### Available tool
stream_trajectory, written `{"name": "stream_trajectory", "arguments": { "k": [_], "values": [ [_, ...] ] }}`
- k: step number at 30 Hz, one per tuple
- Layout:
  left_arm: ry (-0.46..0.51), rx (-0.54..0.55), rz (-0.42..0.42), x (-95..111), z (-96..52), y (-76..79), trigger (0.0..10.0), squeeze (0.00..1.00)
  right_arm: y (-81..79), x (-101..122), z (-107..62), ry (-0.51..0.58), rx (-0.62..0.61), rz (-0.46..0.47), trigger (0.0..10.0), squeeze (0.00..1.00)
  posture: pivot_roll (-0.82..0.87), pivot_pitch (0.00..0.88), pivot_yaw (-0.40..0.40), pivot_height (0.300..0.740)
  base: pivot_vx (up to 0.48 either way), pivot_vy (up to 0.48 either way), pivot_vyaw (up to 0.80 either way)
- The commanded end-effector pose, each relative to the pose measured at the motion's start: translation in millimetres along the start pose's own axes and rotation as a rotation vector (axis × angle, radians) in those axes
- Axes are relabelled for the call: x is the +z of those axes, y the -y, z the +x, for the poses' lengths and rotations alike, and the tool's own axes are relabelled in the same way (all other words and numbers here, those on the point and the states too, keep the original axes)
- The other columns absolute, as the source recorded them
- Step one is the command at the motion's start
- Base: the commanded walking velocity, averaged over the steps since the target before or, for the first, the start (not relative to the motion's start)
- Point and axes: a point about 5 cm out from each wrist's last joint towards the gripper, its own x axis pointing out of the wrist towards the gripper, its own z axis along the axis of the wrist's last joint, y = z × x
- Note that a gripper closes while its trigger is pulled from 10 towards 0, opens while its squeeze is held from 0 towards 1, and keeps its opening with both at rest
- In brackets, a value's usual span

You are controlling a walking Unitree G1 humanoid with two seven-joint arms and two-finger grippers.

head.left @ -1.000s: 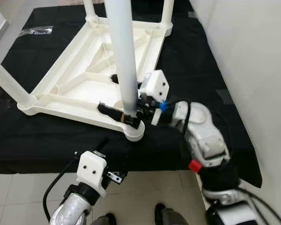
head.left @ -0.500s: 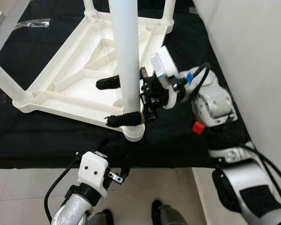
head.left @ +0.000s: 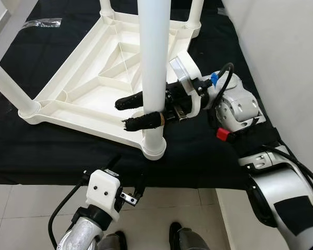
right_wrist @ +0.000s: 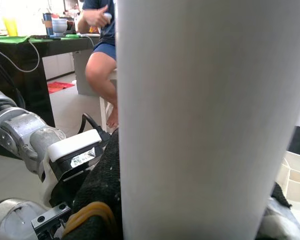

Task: Building children table

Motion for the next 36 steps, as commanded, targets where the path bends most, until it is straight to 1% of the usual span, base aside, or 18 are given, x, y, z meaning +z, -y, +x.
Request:
{"name": "stream_trajectory", "arguments": {
  "k": [1,4,5,6,7,10,11,13,15,16,21,22,24,25,29,30,32,36],
  "values": [
    [-0.023,-0.003,0.004,-2,-4.4,1.8,10.0,0.0,-6.6,-14,1.3,0.007,-0.006,0.004,0.0,0.0,0.12,0.29,-0.034,0.74,0.0,0.0,0.0],
    [-0.023,-0.002,0.004,-2,-4.5,2.0,10.0,0.0,-9.1,-22,2.1,0.028,-0.074,0.012,0.0,0.0,0.12,0.289,-0.034,0.74,0.0,0.0,0.0],
    [-0.023,-0.001,0.003,-2,-4.7,2.3,10.0,0.0,-13.7,-40,8.2,0.01,-0.245,0.045,0.0,0.0,0.13,0.292,-0.034,0.74,0.0,0.0,0.0],
    [-0.023,-0.001,0.003,-2,-4.7,2.3,10.0,0.0,-13.7,-40,8.2,0.01,-0.245,0.045,0.0,0.0,0.13,0.292,-0.034,0.74,0.0,0.0,0.0],
    [-0.023,-0.001,0.003,-2,-5.1,2.0,10.0,0.0,-18.3,-55,13.3,-0.01,-0.407,0.092,0.0,0.0,0.12,0.294,-0.035,0.74,0.0,0.0,0.0],
    [-0.024,0.0,0.003,-3,-5.7,1.5,10.0,0.0,-25.3,-69,16.6,-0.056,-0.565,0.149,0.0,0.0,0.11,0.295,-0.035,0.74,0.0,0.0,0.0],
    [-0.028,0.0,0.002,-4,-6.5,-0.6,10.0,0.0,-41.6,-92,2.7,-0.213,-1.043,0.232,0.0,0.0,0.07,0.301,-0.02,0.74,0.0,0.0,0.0],
    [-0.028,0.0,0.002,-4,-6.5,-0.6,10.0,0.0,-41.6,-92,2.7,-0.213,-1.043,0.232,0.0,0.0,0.07,0.301,-0.02,0.74,0.0,0.0,0.0],
    [-0.034,-0.013,-0.002,-5,-6.2,-3.6,10.0,0.0,-83.1,-101,-6.7,-0.384,-1.379,0.29,0.0,0.0,0.03,0.308,0.003,0.74,0.0,0.0,0.0],
    [-0.037,-0.024,-0.005,-6,-5.4,-3.9,10.0,0.0,-84.7,-97,-5.7,-0.397,-1.419,0.268,0.0,0.0,0.03,0.304,0.013,0.74,0.0,0.0,0.0],
    [-0.04,-0.037,-0.008,-7,-4.1,-3.4,10.0,0.0,-72.7,-92,-0.5,-0.37,-1.386,0.235,0.0,0.0,0.04,0.303,0.013,0.74,0.0,0.0,0.0],
    [-0.044,-0.034,-0.006,-7,-3.9,-2.2,10.0,0.0,-56.9,-88,1.3,-0.344,-1.39,0.219,0.0,0.0,0.06,0.298,0.0,0.74,0.0,0.0,0.0],
    [-0.045,-0.031,-0.005,-8,-4.1,-2.0,10.0,0.0,-52.8,-86,2.5,-0.334,-1.392,0.215,0.0,0.0,0.06,0.298,0.0,0.74,0.0,0.0,0.0],
    [-0.042,-0.016,0.0,-7,-4.4,-2.2,10.0,0.0,-45.7,-83,4.3,-0.305,-1.355,0.197,10.0,0.0,0.08,0.302,-0.014,0.74,0.0,0.0,0.0],
    [-0.038,0.001,0.006,-6,-4.9,-2.2,10.0,0.0,-39.1,-74,9.4,-0.261,-1.31,0.174,10.0,0.0,0.08,0.31,-0.022,0.74,0.0,0.0,0.0],
    [-0.035,0.004,0.007,-5,-4.9,-2.1,10.0,0.0,-32.1,-66,12.5,-0.201,-1.234,0.146,10.0,1.0,0.08,0.311,-0.021,0.74,0.0,0.0,0.0],
    [-0.032,0.0,0.005,-4,-4.7,-1.7,10.0,0.0,-21.9,-51,15.2,-0.079,-1.065,0.111,10.0,1.0,0.08,0.314,-0.023,0.74,0.0,0.0,0.0],
    [-0.031,-0.006,0.001,-4,-4.4,-0.4,10.0,0.0,-15.8,-40,12.4,-0.016,-0.918,0.067,10.0,1.0,0.09,0.313,-0.026,0.74,0.0,0.0,0.0]
  ]
}}
